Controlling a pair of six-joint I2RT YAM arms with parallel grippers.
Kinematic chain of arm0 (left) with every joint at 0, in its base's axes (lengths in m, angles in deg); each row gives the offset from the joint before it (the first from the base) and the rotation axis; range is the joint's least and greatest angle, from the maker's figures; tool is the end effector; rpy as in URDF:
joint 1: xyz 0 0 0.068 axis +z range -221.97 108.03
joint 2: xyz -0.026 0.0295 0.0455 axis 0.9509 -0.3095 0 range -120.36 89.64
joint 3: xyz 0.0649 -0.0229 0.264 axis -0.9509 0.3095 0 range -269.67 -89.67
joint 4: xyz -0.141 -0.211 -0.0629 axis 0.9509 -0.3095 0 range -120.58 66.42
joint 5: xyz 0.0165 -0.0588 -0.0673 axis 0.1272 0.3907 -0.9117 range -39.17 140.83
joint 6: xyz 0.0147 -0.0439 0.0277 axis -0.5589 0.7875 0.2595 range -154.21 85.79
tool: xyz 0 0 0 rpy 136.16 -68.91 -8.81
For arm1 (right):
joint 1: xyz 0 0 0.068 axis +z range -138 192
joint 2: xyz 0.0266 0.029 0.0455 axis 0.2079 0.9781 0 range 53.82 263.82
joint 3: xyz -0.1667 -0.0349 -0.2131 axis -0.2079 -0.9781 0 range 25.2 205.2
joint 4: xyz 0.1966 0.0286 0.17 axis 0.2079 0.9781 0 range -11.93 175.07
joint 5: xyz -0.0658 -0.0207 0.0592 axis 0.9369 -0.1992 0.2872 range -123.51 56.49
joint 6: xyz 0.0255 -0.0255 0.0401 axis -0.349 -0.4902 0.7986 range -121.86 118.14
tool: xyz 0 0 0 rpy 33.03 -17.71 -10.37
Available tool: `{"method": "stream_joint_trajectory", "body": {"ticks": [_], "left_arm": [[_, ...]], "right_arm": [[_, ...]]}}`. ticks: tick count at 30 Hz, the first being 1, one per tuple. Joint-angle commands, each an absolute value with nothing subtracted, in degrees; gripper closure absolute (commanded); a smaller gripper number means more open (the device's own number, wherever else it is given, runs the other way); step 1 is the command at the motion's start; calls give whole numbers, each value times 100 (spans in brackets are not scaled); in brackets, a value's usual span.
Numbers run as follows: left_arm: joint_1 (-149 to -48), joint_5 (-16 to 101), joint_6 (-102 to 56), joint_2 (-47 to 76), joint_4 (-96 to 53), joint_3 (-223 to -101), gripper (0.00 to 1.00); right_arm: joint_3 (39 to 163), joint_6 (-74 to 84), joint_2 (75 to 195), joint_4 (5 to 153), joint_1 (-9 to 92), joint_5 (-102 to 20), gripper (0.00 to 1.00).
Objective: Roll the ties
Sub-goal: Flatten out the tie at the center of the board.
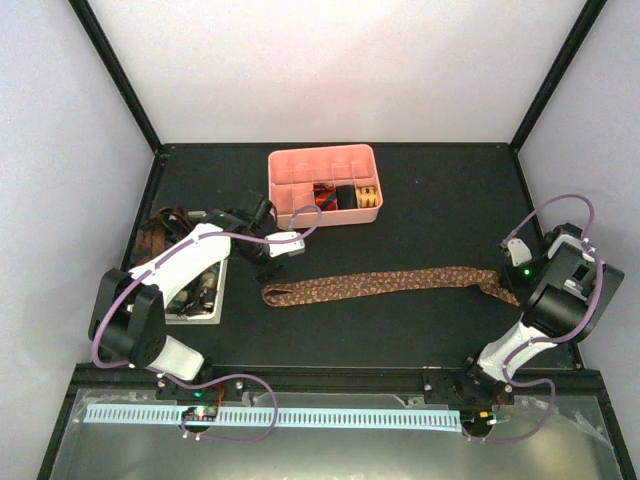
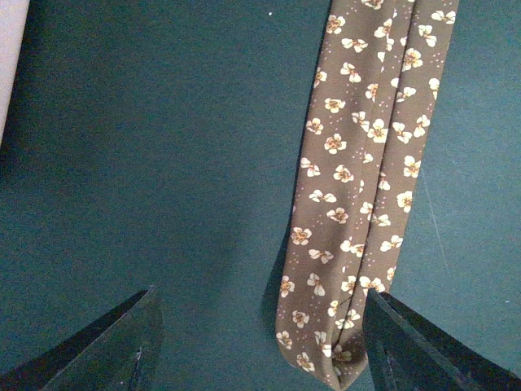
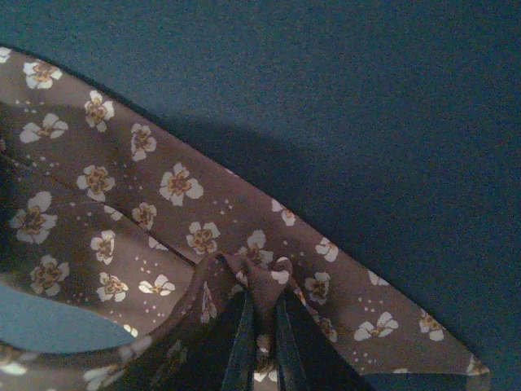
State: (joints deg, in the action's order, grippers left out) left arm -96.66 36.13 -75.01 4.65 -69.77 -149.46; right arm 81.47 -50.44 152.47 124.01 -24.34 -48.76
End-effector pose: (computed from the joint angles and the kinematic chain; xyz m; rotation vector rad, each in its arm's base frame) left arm 0.2494 -0.1246 0.2236 1.5481 2.2992 -0.2903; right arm 0.2346 -0.1609 0.1454 -0.3180 2.9119 0.2603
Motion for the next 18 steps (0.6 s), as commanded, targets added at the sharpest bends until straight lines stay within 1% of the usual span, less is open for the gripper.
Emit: {"method": "stream_joint_trajectory", "body": {"ticks": [1, 6, 10, 14, 16, 17, 18], "left_arm": [[-9876, 3747, -7729, 344, -6841, -14778, 30], [-10187, 4173, -7774, -34, -6595, -14721, 32], [-10409, 4161, -7774, -334, -6577, -14786, 31], [-10703, 4389, -7639, -517, -6318, -14725, 32], [-10797, 4533, -7559, -641, -6316, -14760, 35], [-10830, 4598, -7558, -702, -6340, -14767, 40], [-10834, 4666, -7567, -707, -6346, -14749, 46]], "right_arm": [[8051, -5101, 15536, 11979, -2575, -4441, 87], [8183, -5106, 15701, 11808, -2571, -4348, 84], [8579, -5141, 15981, 11725, -2577, -4182, 83], [8831, -5226, 16128, 11845, -2571, -4179, 78], [8856, -5285, 16116, 11874, -2575, -4155, 76], [8846, -5306, 16102, 11881, -2577, -4129, 75], [8834, -5323, 16090, 11896, -2572, -4118, 74]]}}
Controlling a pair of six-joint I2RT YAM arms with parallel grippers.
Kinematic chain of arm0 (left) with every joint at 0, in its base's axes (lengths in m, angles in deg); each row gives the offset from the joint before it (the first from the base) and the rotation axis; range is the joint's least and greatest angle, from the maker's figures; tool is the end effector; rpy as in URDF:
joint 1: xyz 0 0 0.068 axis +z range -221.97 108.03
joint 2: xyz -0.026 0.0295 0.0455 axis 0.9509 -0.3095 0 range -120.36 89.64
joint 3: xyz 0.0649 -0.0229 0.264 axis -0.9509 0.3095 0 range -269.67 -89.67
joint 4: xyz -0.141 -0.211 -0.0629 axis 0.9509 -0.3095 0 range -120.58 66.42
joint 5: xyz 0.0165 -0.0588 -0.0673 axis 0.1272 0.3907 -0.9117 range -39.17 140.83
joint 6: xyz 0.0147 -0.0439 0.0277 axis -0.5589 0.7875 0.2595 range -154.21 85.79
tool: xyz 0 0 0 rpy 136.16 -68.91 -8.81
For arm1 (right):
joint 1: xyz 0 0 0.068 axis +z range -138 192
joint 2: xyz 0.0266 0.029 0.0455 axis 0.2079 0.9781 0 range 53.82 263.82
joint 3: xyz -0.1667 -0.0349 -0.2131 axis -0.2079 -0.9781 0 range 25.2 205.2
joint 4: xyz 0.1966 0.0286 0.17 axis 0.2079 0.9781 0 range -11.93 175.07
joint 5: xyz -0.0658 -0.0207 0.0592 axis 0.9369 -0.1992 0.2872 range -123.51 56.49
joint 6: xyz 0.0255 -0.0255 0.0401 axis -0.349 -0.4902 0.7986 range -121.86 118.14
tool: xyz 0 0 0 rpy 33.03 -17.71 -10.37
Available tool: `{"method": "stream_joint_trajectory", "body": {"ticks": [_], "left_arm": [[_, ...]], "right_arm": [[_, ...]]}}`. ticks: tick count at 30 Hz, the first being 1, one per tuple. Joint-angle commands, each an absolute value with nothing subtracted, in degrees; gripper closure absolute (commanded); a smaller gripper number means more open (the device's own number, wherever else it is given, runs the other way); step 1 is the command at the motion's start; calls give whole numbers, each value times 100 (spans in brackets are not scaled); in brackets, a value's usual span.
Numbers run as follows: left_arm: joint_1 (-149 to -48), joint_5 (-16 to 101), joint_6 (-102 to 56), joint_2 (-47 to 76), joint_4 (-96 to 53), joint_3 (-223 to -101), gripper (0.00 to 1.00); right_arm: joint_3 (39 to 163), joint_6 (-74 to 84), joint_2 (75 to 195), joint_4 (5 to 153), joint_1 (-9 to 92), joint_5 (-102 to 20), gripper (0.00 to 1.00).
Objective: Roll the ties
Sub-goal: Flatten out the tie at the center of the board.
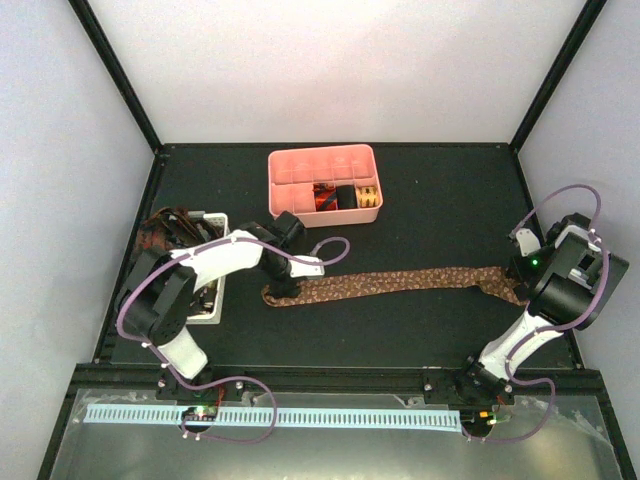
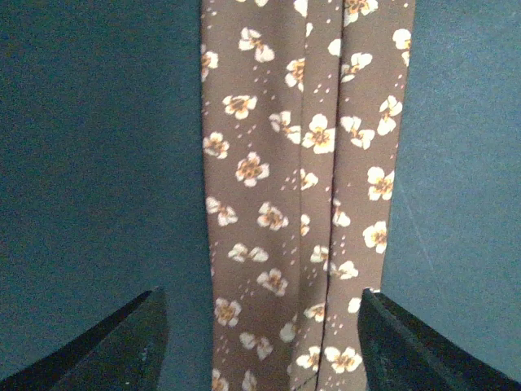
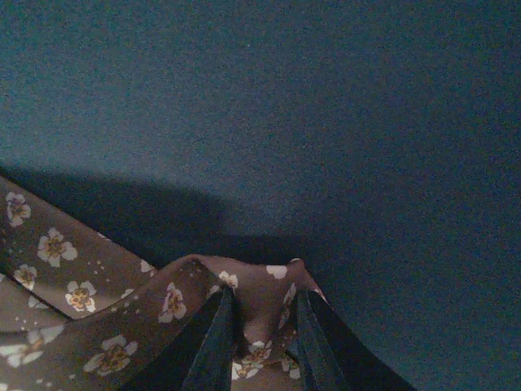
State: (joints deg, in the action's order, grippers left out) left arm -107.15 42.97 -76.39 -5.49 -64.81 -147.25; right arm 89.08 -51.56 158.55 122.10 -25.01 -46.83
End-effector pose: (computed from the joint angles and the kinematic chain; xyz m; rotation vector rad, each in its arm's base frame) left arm 0.2388 -0.1743 0.1675 1.8481 2.2771 -0.1835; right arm 0.2616 -0.1868 0.1457 -0.3371 2.8937 0.1579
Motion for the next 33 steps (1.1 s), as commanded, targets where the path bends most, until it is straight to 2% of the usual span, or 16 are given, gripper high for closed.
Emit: {"method": "stream_joint_trajectory", "body": {"ticks": [1, 2, 6, 9, 14, 23, 30, 32, 33], "left_arm": [[-10834, 4774, -7587, -674, -6335, -14703, 53], [-10830, 4879, -7626, -593, -6316, -14612, 63], [-10769, 5180, -7876, -69, -6224, -14174, 86], [-10664, 5264, -7992, 267, -6227, -13966, 98], [-10579, 5525, -8182, 709, -6020, -13554, 98], [-10476, 5973, -8771, 1519, -5359, -12769, 98], [-10464, 6416, -8799, 1328, -4912, -12638, 98], [-10466, 6133, -8641, 1308, -5137, -12806, 95], [-10464, 6015, -8575, 1318, -5218, -12873, 93]], "right_arm": [[8819, -5343, 16073, 11921, -2572, -4124, 72], [8802, -5358, 16051, 11936, -2577, -4137, 70], [8686, -5394, 16006, 11898, -2576, -4145, 63], [8677, -5386, 16070, 11884, -2570, -4132, 56], [8714, -5382, 16109, 11914, -2572, -4152, 49], [8822, -5428, 16096, 12032, -2665, -4168, 48], [9036, -5435, 15940, 12438, -2668, -4574, 47], [9119, -5455, 15819, 12695, -2669, -4803, 43], [9142, -5478, 15742, 12803, -2667, -4889, 39]]}}
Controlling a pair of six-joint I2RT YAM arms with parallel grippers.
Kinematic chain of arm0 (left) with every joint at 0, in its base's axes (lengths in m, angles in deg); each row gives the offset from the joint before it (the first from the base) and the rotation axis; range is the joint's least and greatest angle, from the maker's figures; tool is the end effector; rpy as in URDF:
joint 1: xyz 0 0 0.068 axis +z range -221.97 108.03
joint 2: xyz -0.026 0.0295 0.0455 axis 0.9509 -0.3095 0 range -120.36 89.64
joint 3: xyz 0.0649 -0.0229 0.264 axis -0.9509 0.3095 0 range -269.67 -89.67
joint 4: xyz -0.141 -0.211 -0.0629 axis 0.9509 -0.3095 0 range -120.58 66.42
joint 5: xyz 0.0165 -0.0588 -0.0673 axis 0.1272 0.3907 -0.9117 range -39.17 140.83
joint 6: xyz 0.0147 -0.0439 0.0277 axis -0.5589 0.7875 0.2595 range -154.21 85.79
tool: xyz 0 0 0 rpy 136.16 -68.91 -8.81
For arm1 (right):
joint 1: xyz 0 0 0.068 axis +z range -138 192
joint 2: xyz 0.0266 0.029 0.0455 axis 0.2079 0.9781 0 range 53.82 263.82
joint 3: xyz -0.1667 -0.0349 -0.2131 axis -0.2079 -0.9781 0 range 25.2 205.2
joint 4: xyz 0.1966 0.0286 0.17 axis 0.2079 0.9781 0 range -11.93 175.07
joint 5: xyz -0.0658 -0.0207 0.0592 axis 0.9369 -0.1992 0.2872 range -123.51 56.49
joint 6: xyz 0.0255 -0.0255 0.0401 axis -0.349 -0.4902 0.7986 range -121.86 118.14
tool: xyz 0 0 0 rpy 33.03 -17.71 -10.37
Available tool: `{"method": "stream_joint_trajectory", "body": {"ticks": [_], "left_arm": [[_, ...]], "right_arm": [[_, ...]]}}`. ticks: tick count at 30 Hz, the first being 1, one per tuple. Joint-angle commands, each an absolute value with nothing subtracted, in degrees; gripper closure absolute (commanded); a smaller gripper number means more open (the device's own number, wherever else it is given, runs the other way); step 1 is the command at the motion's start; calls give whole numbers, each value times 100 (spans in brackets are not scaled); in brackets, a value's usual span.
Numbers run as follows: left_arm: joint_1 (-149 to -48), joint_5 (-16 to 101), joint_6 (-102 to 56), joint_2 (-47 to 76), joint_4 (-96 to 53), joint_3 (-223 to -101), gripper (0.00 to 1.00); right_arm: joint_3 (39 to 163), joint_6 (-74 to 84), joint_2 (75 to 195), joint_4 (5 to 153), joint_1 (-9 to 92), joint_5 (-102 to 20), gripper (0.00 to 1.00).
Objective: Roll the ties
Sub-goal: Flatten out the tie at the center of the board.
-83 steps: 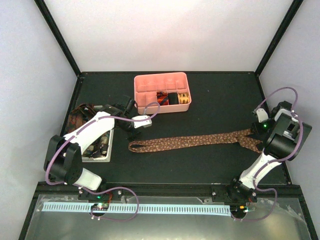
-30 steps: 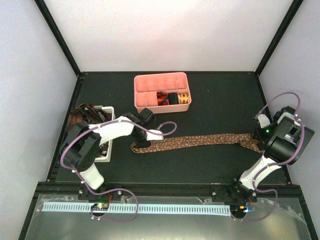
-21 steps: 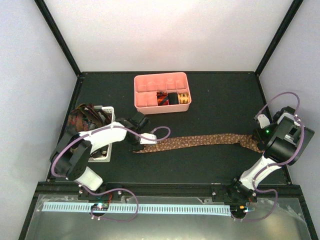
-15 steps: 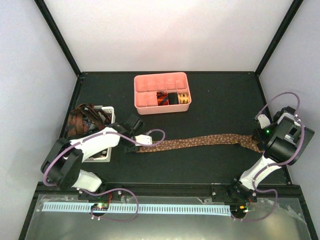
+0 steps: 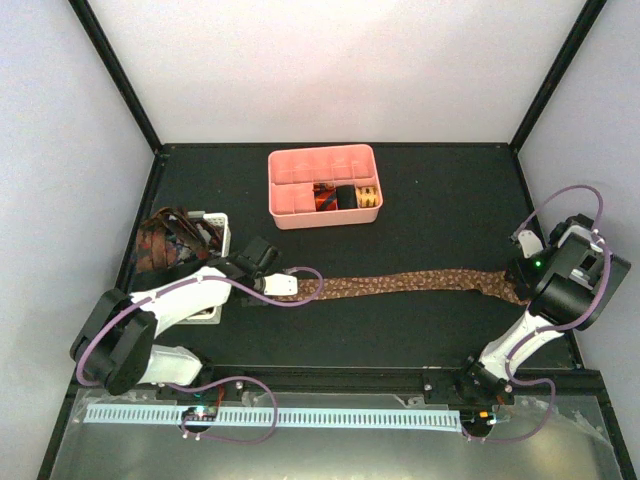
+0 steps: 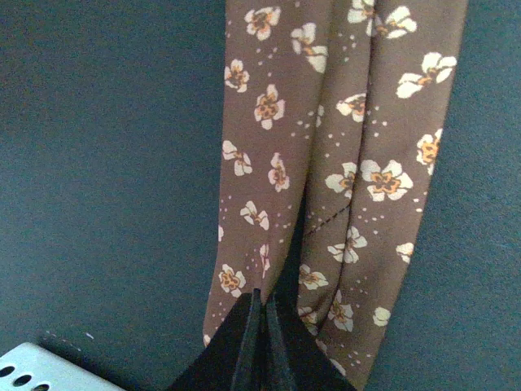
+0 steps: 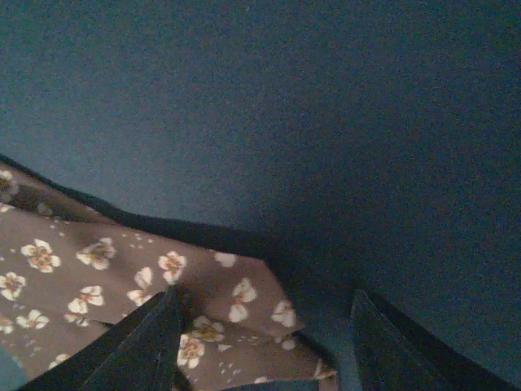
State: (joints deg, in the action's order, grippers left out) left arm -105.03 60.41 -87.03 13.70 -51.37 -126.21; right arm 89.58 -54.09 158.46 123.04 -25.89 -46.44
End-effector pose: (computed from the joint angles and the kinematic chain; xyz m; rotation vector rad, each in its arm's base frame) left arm 0.1922 -0.1180 0.1598 1.8462 2.0526 0.3234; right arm 0.2586 -0.1911 0.1480 -0.3781 2.8952 0.1476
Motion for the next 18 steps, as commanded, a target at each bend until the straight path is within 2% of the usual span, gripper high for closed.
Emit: {"method": "stream_joint_trajectory", "body": {"ticks": [1, 3, 5, 8, 18], "left_arm": [[-10466, 5905, -8526, 1338, -5283, -12929, 93], [-10466, 5732, -8485, 1356, -5352, -12995, 92], [-10464, 5683, -8475, 1343, -5362, -13018, 93], [-10466, 5844, -8488, 1228, -5295, -12981, 98], [-10344, 6366, -8602, 1088, -4880, -12682, 98]], "right_arm": [[9150, -5511, 15640, 12896, -2666, -4942, 35], [9104, -5582, 15441, 13023, -2663, -5001, 36], [9008, -5628, 15255, 13023, -2667, -4925, 41], [8833, -5706, 15110, 12905, -2671, -4609, 46], [8026, -6139, 14840, 12116, -2665, -3705, 53]]}}
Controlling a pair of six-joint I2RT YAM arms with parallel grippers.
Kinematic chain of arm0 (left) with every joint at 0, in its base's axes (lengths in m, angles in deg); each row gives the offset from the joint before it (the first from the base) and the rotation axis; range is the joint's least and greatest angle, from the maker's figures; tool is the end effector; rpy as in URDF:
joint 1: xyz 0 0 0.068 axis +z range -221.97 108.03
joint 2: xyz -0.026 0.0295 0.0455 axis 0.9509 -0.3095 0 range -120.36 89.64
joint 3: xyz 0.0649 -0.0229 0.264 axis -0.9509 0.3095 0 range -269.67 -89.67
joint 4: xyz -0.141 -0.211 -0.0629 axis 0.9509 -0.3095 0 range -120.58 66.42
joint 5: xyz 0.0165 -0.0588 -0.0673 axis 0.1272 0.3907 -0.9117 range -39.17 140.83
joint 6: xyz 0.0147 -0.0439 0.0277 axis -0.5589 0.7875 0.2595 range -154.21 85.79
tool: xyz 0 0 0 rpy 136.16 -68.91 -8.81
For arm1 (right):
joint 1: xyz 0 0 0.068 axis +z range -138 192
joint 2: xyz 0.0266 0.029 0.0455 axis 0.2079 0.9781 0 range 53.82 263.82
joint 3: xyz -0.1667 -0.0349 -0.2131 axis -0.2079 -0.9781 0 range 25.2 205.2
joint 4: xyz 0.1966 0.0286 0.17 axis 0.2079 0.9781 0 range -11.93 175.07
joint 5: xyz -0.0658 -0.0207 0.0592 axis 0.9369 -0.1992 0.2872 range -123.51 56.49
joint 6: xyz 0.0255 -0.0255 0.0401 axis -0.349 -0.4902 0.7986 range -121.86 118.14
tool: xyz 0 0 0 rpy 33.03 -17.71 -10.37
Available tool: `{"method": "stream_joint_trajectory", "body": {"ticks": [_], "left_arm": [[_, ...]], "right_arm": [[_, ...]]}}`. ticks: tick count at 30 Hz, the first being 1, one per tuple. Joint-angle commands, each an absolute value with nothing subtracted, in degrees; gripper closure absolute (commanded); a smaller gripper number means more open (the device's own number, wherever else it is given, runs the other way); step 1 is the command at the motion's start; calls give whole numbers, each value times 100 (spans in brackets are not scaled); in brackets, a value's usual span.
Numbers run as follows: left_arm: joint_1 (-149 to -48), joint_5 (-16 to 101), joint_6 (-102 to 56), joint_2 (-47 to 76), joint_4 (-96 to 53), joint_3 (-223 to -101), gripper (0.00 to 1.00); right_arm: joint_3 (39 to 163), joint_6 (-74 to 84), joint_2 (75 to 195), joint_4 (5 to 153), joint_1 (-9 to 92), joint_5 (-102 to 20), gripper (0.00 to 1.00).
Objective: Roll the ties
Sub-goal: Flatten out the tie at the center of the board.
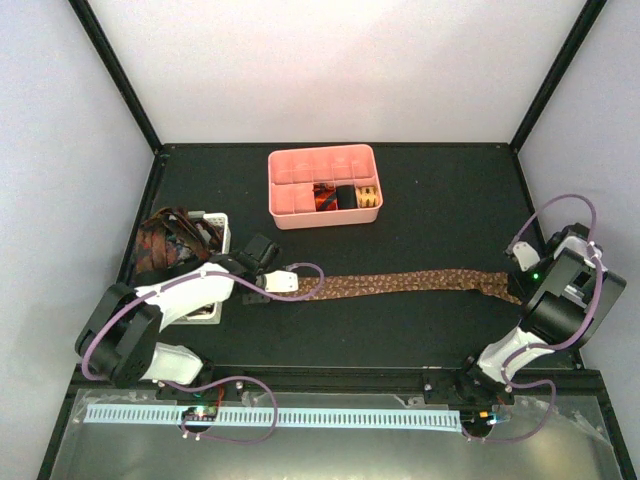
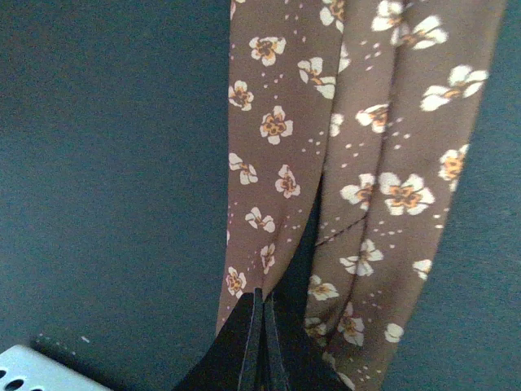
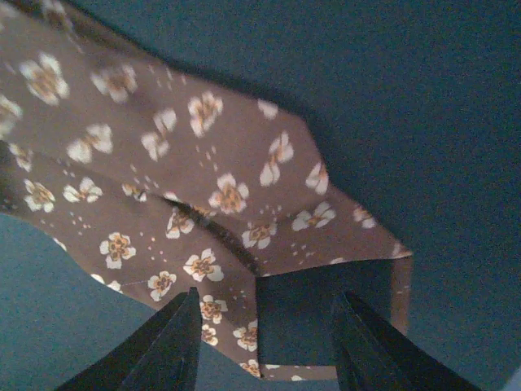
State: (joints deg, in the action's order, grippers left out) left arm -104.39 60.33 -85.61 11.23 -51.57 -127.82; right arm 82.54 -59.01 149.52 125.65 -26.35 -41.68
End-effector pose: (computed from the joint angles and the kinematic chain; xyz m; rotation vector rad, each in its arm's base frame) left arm 0.1998 -0.1200 0.1582 1.8223 2.0969 0.3156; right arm 0.2253 -0.1717 0.1622 -0.4955 2.9465 0.0650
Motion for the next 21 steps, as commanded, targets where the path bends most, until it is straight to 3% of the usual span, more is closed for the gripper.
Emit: {"method": "stream_joint_trajectory", "body": {"ticks": [1, 4, 7, 9, 15, 18, 21], "left_arm": [[-10327, 6475, -8600, 1076, -4774, -12649, 99], [-10295, 6601, -8574, 1046, -4706, -12635, 98], [-10286, 6397, -8507, 1113, -4824, -12697, 64], [-10283, 6203, -8429, 1203, -4939, -12798, 54], [-10286, 5715, -8228, 1373, -5293, -13133, 46], [-10283, 5426, -8110, 1351, -5463, -13324, 39], [-10283, 4964, -7901, 1198, -5719, -13575, 36]], "right_arm": [[7988, -6149, 14864, 12017, -2670, -3650, 54], [7969, -6096, 15022, 11809, -2667, -3581, 54], [7987, -6031, 15157, 11689, -2664, -3614, 57], [7985, -6019, 15234, 11601, -2658, -3603, 62], [8211, -6020, 15271, 11620, -2588, -3725, 91], [8416, -6179, 15190, 11694, -2577, -3685, 98], [8613, -6449, 15143, 11529, -2575, -3338, 98]]}}
